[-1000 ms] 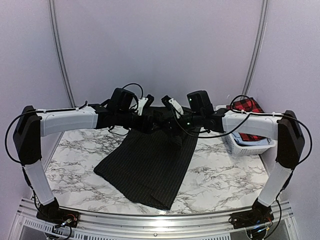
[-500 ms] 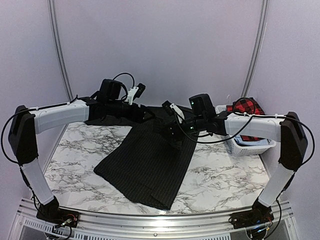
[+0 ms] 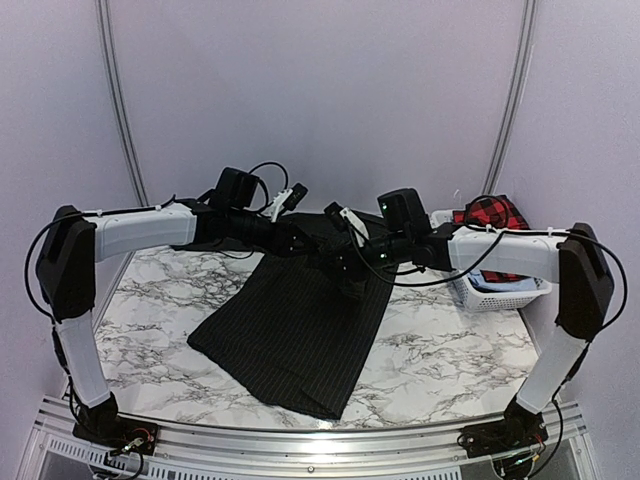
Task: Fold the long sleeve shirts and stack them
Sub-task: Pass from the right arm to the left, then rotate the 1/3-folded shirt at the center of the board.
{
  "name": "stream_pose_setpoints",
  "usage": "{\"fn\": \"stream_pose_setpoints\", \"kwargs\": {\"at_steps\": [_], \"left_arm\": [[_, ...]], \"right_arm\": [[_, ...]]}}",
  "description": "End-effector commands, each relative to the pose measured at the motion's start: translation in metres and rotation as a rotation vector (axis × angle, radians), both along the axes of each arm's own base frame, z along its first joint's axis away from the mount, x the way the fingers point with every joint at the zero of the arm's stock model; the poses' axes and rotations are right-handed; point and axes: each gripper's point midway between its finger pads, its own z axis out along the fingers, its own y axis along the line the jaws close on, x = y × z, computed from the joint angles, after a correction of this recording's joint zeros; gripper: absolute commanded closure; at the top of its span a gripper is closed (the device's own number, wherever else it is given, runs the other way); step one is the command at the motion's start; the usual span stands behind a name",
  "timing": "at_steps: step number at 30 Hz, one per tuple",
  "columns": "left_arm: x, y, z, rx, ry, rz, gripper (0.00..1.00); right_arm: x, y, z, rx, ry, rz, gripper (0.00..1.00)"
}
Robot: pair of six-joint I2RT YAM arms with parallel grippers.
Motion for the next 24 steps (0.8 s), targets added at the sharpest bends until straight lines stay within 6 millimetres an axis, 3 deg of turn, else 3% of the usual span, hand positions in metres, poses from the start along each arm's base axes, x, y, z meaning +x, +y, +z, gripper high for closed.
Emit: {"fn": "stream_pose_setpoints", "kwargs": {"at_steps": [1,3,4,7,11,15,20,24], "left_arm": [[0.023,0.002,-0.014,0.059,-0.005,0.107,0.82],[0.037,0.011,-0.030,0.118,-0.018,0.196,0.98],[0.046,0.018,-0.041,0.156,-0.026,0.257,1.00],[0.059,0.037,-0.076,0.260,-0.033,0.376,1.00],[0.062,0.062,-0.123,0.374,-0.013,0.475,1.00],[0.055,0.079,-0.159,0.445,0.031,0.527,1.00],[0.045,0.098,-0.176,0.457,0.037,0.598,1.00],[0.028,0.110,-0.185,0.436,0.078,0.633,1.00]], "right_arm": [[0.015,0.002,0.004,0.013,-0.015,-0.044,0.77],[0.024,-0.004,-0.005,-0.023,-0.002,-0.104,0.63],[0.030,-0.010,-0.011,-0.043,0.008,-0.151,0.57],[0.055,-0.038,-0.027,-0.066,0.077,-0.309,0.45],[0.082,-0.075,-0.042,-0.073,0.116,-0.492,0.40],[0.115,-0.098,-0.059,-0.133,0.134,-0.668,0.46],[0.159,-0.121,-0.085,-0.207,0.134,-0.802,0.62],[0.188,-0.140,-0.121,-0.327,0.144,-0.874,0.71]]}}
